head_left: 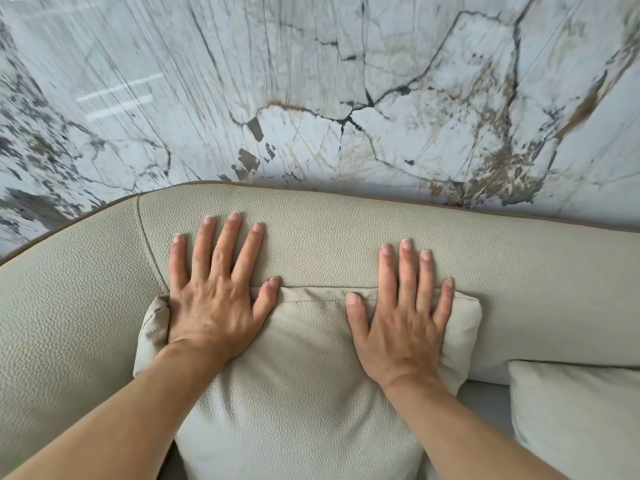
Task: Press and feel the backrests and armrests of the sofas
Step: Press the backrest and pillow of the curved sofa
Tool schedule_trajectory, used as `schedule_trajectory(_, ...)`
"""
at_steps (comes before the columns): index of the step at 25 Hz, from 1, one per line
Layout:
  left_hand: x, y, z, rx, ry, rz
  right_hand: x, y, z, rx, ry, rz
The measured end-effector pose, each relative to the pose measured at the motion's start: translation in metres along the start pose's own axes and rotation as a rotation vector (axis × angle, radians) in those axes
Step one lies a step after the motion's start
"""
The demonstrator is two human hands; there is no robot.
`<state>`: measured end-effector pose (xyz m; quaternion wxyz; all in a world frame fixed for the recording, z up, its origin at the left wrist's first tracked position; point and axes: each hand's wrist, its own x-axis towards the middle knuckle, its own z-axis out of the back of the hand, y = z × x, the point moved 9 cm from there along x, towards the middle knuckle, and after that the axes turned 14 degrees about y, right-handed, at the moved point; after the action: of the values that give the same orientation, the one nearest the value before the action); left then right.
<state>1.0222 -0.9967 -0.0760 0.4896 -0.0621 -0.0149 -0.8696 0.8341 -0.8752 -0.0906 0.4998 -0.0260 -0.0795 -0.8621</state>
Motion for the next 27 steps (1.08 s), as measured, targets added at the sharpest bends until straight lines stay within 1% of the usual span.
schedule_trajectory(14,0.038,0.003,-0.008,-0.011,-0.020,-0.040,0.029,0.002,-0.004,-0.008,-0.022,-0.043)
schedule_trajectory(22,0.045,0.004,-0.009,-0.075,0.000,-0.066,0.038,0.002,-0.007,-0.017,-0.014,-0.071)
schedule_trajectory(27,0.046,0.004,-0.010,-0.037,0.030,-0.080,0.038,0.003,-0.007,0.001,-0.018,-0.047)
